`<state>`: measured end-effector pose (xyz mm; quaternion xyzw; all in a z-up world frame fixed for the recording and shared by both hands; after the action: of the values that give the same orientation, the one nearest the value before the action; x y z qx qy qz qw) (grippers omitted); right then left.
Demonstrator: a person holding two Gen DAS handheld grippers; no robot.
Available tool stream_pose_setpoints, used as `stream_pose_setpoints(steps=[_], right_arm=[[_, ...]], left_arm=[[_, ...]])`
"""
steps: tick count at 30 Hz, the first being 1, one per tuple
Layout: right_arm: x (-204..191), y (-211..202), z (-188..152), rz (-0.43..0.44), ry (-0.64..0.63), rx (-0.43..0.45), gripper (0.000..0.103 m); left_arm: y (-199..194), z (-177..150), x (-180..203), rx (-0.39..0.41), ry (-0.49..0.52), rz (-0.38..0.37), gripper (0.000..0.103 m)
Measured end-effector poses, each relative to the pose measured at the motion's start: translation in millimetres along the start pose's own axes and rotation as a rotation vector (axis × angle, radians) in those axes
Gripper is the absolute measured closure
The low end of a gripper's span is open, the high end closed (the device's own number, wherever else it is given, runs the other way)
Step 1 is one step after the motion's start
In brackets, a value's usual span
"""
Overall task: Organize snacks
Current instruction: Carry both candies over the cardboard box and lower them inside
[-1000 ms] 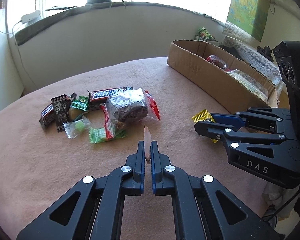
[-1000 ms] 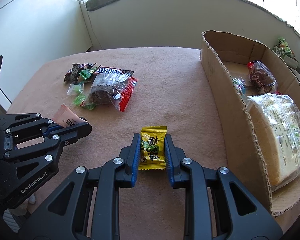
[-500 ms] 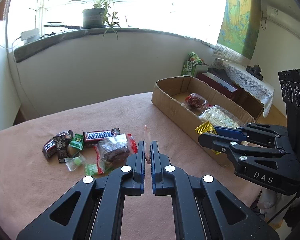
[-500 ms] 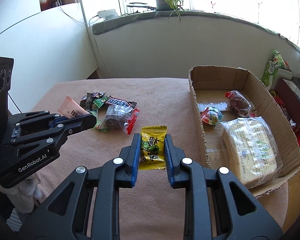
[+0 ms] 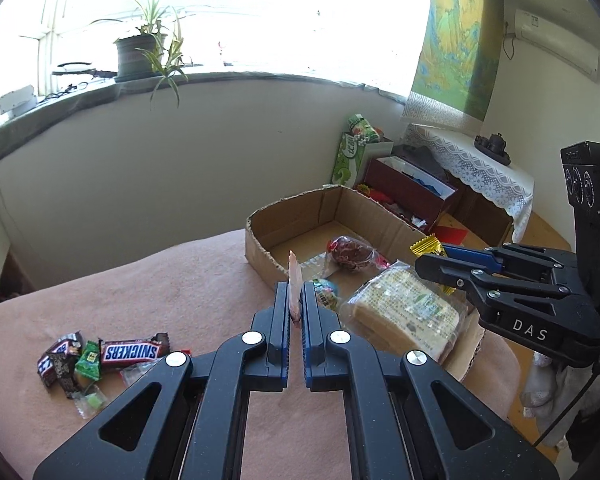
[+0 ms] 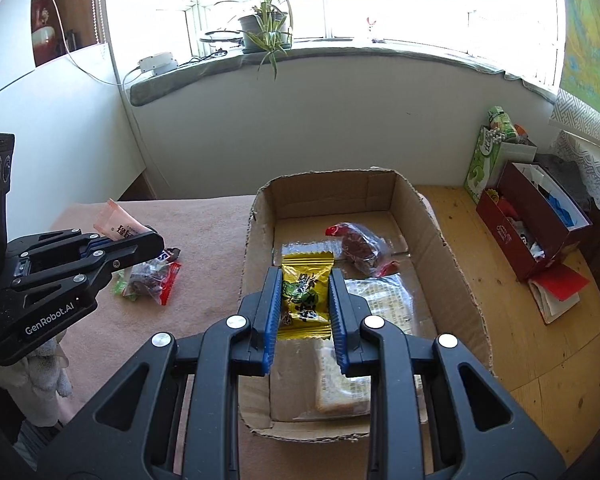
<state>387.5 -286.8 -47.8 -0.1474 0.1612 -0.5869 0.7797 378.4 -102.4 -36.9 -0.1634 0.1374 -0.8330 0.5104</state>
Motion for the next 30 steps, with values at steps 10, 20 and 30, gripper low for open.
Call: stream_pose_setpoints(steps=[10,20,30], right_arm=[[46,39,16,-0.042,0.028,-0.038,0.08],[66,69,15,-0.051,0.054,-0.078,0.079],[69,70,13,-0.058,0.054,-0.086,0.072]], left_arm=[[51,5,10,-0.054,-0.003,-0.007,0.099],[77,3,22,-0.094,0.02,-0.034,0.099],[77,3,26,-0.102,0.039,-0.033,0.067]])
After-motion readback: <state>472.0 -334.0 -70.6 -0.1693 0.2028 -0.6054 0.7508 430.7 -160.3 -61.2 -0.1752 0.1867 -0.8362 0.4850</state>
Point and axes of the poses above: each gripper's, at about its wrist camera, not at the fingertips, and y roughly the way its jaws point, x to its right, z to its top, the point moved 1 cm from there along y, roughly the way its jaws point, and after that the axes turned 14 degrees about x, right-handed, at the moved point
